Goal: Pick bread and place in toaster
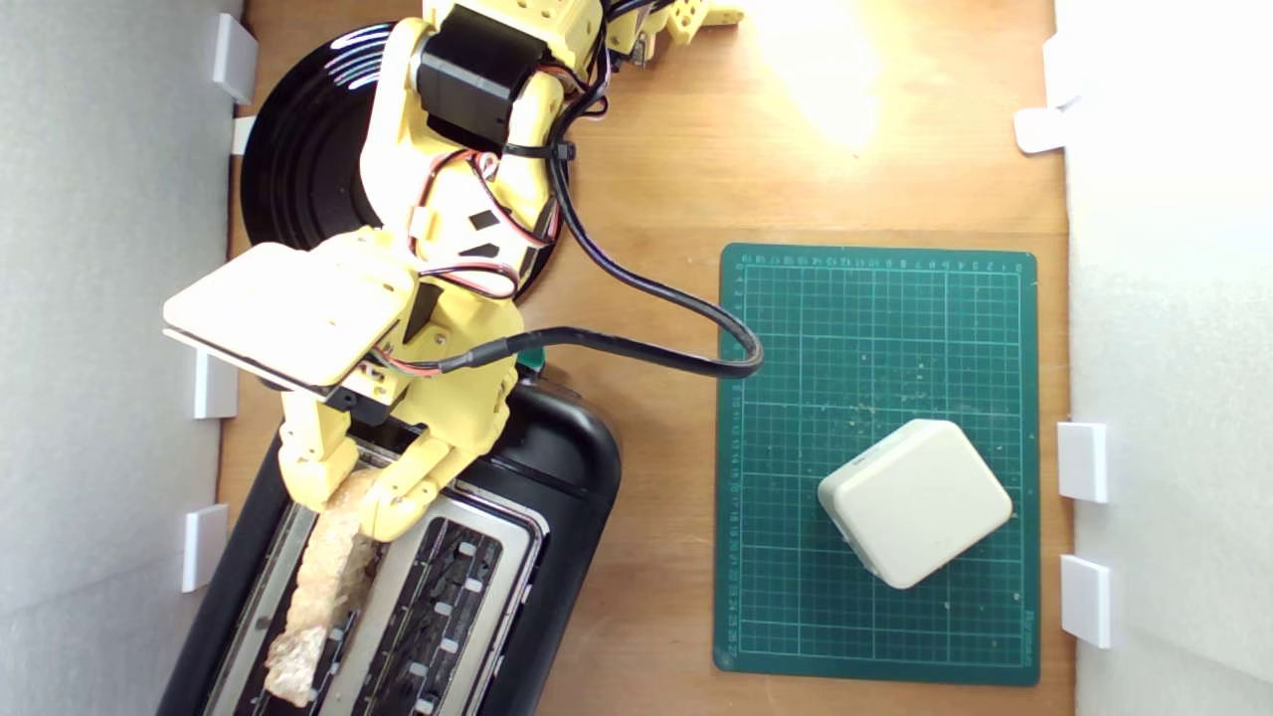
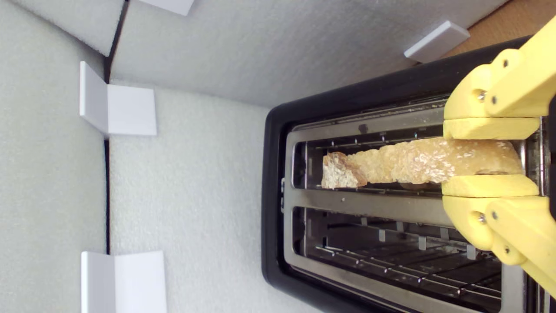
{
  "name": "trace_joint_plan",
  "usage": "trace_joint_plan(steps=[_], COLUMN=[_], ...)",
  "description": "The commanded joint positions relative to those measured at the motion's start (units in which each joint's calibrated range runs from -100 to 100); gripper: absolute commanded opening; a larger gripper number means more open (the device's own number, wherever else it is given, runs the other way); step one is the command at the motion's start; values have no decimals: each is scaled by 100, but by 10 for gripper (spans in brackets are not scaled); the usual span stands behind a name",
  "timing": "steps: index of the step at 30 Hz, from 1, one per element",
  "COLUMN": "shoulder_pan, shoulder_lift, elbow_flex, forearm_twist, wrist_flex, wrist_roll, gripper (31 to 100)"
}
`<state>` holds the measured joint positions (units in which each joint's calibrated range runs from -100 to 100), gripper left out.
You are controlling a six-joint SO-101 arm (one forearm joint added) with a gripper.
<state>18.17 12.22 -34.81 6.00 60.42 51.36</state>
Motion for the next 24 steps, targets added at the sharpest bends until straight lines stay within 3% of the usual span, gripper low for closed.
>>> trace_joint_plan(steps=[1, 7, 10, 11, 16, 24], shoulder_pan=[-149, -125, -117, -117, -117, -117], shoulder_lift=[109, 42, 17, 1, -166, -257], elbow_flex=[109, 90, 81, 81, 90, 81], forearm_twist=[-38, -38, -29, -38, -38, -38], wrist_flex=[58, 67, 67, 67, 75, 75], wrist_roll=[-1, 30, 41, 41, 140, 182], gripper=[484, 510, 584, 648, 735, 756])
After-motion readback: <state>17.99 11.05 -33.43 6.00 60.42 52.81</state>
